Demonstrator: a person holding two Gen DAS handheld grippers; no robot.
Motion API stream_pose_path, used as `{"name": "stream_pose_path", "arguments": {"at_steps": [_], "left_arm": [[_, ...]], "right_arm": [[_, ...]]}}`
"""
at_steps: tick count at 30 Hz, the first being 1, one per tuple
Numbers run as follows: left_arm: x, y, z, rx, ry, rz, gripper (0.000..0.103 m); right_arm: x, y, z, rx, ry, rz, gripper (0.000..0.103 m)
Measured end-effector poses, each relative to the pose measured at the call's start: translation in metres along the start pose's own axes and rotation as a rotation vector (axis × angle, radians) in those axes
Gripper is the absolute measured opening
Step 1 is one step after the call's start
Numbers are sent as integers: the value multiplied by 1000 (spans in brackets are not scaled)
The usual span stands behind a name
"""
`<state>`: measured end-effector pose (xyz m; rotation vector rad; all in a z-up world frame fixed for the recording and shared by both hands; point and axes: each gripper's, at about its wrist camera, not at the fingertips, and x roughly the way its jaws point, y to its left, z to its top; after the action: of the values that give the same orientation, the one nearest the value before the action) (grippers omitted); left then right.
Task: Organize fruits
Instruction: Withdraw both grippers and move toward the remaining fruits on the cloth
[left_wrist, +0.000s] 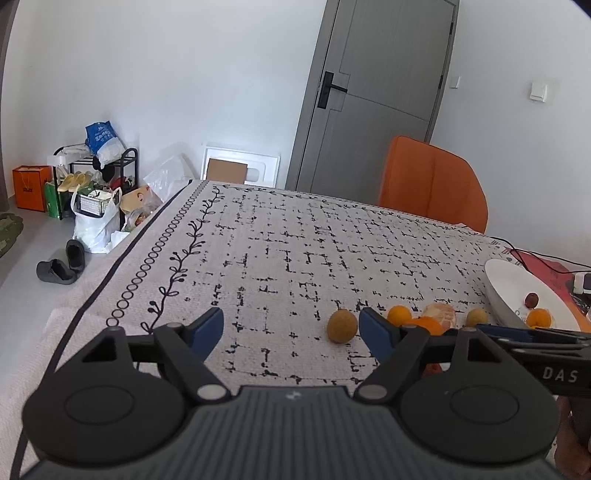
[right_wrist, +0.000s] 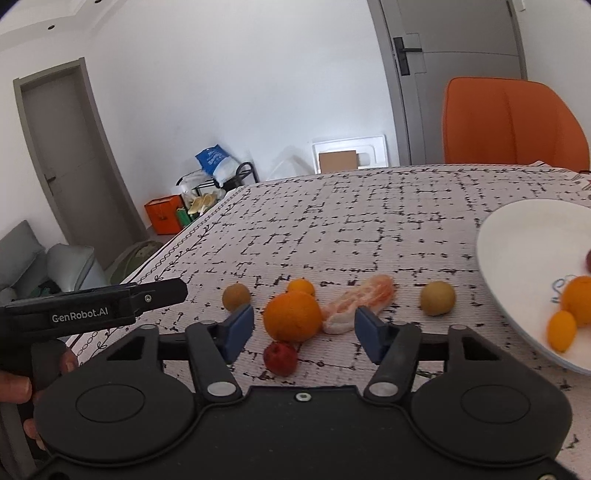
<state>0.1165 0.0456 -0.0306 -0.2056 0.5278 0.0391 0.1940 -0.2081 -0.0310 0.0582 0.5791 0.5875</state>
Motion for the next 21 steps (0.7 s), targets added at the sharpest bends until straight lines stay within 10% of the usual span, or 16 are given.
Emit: {"name": "stream_pose_path", "arguments": {"at_steps": [21], "left_arm": [[23,-3,3,11,33,-29,69]], "right_arm": [[15,4,5,-9,22,8,35]]}}
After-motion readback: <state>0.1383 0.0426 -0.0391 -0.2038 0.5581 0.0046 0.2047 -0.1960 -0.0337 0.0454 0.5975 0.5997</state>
